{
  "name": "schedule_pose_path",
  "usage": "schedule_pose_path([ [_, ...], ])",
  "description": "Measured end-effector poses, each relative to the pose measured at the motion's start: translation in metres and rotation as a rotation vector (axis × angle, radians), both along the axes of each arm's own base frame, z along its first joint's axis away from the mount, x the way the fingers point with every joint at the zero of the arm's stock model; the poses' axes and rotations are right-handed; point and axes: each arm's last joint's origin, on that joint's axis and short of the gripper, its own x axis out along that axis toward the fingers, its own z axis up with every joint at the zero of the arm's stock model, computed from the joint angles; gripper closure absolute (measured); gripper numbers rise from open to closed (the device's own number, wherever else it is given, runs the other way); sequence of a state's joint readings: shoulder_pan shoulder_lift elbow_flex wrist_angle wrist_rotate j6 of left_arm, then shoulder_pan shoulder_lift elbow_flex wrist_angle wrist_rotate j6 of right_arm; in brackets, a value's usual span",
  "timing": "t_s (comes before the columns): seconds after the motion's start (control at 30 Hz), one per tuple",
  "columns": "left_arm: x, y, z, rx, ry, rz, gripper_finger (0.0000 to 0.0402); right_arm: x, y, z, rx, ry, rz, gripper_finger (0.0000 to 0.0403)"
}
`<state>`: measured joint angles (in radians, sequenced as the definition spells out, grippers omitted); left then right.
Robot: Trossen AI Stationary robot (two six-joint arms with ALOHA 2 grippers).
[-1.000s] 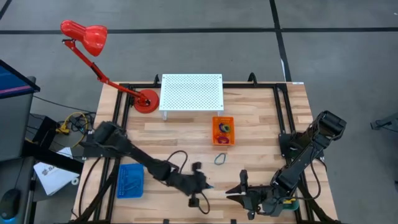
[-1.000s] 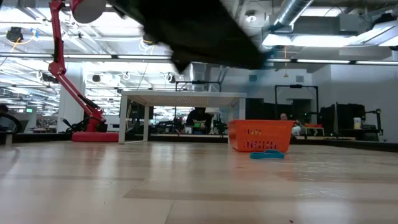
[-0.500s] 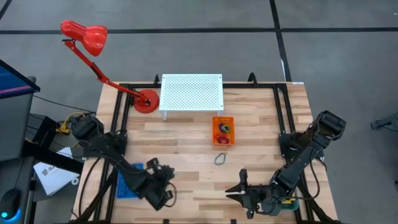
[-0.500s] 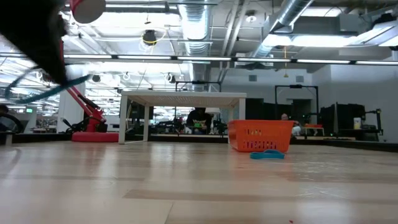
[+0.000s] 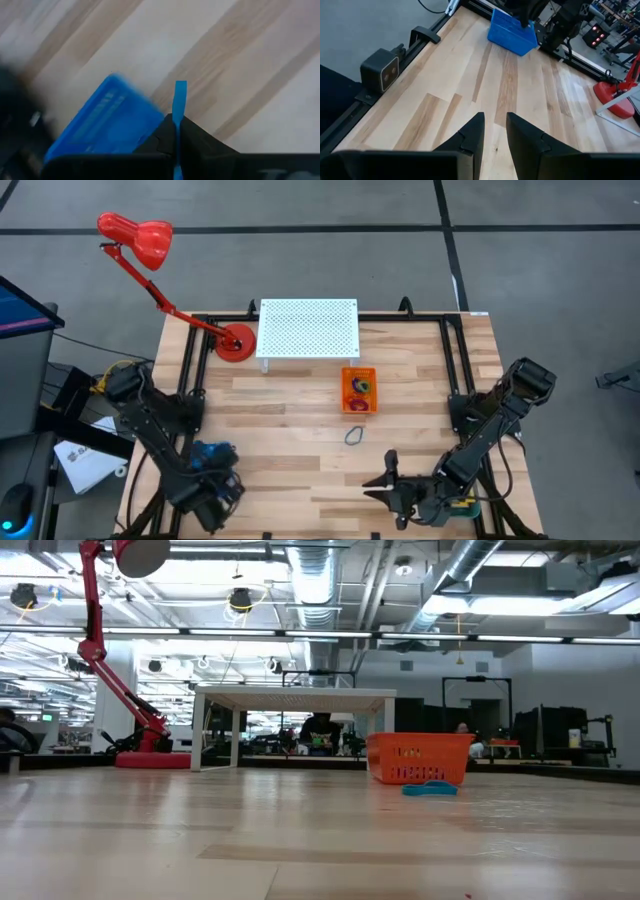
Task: Pick & Place Office Desk Supplies
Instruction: Put the blue rubber band into the blue bin
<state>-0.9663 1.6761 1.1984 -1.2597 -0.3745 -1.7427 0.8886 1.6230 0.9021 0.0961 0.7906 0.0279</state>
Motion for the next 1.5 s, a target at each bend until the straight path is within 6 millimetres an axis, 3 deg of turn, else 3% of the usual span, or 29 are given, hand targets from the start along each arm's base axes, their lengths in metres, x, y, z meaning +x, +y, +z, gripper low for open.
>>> schedule_pose_path([
  [0.2, -0.023, -0.003, 0.002, 0.011, 0.063, 0.15, 0.0401, 0.0, 0.0, 0.0, 0.003, 0.0, -0.001, 0.0325],
  [0.53, -0.03, -0.006, 0.002, 0.021, 0.039, 0.147, 0.039, 0.0, 0.0, 0.0, 0.01, -0.001, -0.004, 0.0325],
  [1.03, -0.036, -0.009, 0.002, 0.042, 0.024, 0.089, 0.0281, 0.0, 0.0, 0.0, 0.009, 0.0, -0.004, 0.0325],
  [1.3, -0.022, -0.01, 0.005, 0.168, -0.244, -0.107, 0.0247, 0.001, -0.002, -0.001, 0.013, 0.008, -0.015, 0.0325],
  [1.5, 0.005, -0.011, 0.01, 0.291, -0.527, -0.2, 0.0247, 0.007, -0.021, -0.012, 0.058, 0.11, -0.156, 0.0325],
])
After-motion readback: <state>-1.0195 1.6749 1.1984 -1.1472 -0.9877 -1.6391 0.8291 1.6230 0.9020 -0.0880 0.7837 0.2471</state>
